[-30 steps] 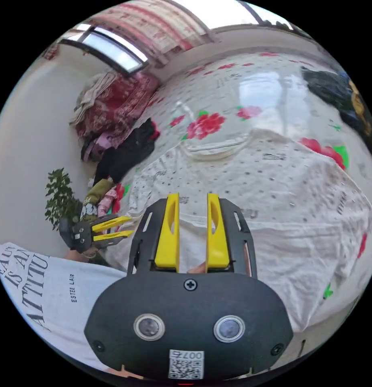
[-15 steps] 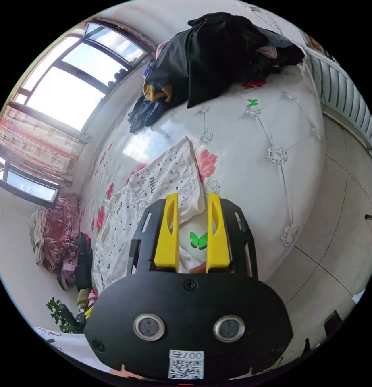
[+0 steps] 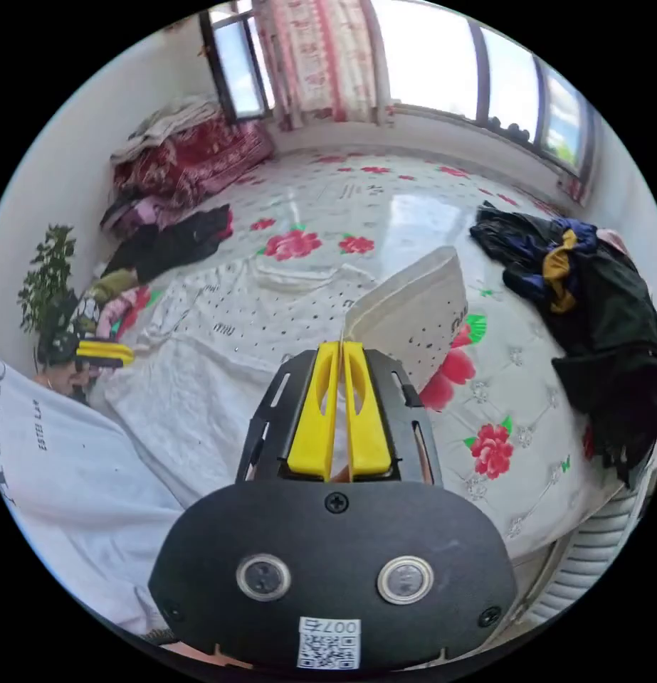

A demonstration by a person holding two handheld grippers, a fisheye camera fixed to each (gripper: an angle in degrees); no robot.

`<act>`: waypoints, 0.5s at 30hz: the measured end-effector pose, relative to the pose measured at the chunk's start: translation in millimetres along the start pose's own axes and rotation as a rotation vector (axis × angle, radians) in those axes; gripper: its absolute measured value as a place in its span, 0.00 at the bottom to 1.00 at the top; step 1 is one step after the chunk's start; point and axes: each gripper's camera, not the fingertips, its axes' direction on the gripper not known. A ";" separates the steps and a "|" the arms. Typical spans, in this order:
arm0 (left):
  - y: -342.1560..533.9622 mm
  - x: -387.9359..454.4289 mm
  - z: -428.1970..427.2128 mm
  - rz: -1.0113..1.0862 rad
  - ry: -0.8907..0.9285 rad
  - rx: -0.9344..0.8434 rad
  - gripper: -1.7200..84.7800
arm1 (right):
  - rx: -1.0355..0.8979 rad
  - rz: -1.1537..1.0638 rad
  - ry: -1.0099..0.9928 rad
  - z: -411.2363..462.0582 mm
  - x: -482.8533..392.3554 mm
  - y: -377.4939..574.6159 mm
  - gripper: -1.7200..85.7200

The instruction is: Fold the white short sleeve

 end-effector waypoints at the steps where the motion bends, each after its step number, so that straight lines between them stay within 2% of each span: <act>1: 1.9 -3.5 -0.1 -0.022 0.013 0.002 0.08 | -0.054 -0.017 0.024 18.8 -18.9 1.1 0.03; 4: 9.1 -13.1 -4.0 -0.075 0.018 0.005 0.08 | -0.167 -0.059 0.019 45.3 -47.8 4.1 0.05; 8: 30.4 -24.2 -18.8 -0.133 -0.024 0.002 0.11 | -0.134 -0.044 0.017 18.9 -53.0 12.1 0.08; 12: 58.1 -21.2 -30.8 -0.129 -0.061 -0.024 0.13 | -0.145 0.128 0.061 -26.1 -15.2 55.6 0.11; 15: 74.1 6.8 -30.5 0.000 -0.115 -0.036 0.13 | -0.212 0.287 0.028 -37.2 18.6 100.8 0.12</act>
